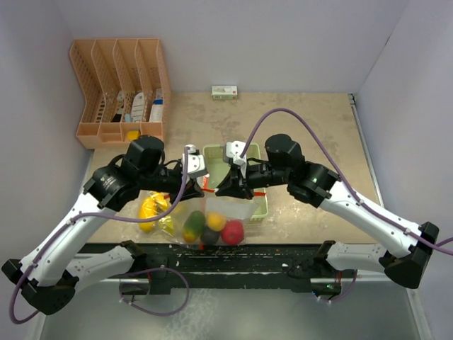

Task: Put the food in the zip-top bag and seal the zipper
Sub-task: Zip the zipper food storage bag.

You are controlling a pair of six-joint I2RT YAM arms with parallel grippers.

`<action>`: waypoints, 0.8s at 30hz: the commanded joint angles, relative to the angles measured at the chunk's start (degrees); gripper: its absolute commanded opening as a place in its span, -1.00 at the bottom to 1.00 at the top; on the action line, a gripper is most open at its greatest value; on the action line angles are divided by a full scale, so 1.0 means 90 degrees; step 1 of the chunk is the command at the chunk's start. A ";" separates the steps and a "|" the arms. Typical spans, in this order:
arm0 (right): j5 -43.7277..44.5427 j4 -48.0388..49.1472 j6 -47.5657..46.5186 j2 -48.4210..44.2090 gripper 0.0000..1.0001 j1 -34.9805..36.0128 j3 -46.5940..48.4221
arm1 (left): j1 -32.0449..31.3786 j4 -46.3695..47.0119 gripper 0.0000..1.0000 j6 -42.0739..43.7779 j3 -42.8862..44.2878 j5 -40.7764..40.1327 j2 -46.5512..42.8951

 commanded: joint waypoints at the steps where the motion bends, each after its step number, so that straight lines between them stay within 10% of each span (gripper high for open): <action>1: 0.0127 0.0250 -0.0068 -0.0106 -1.00 -0.0018 0.0123 | 0.0005 -0.0161 -1.00 -0.0006 0.0388 -0.1369 -0.0288; 19: 0.1777 0.0634 0.0212 -0.0560 -1.00 -0.0076 -0.0421 | -0.0001 -0.0450 -1.00 -0.0245 0.1035 -0.3998 -0.2133; 24: 0.2598 0.0946 0.0901 -0.0665 0.10 -0.0077 -0.0245 | 0.0002 -0.0255 -1.00 -0.0388 0.0835 -0.4065 -0.2052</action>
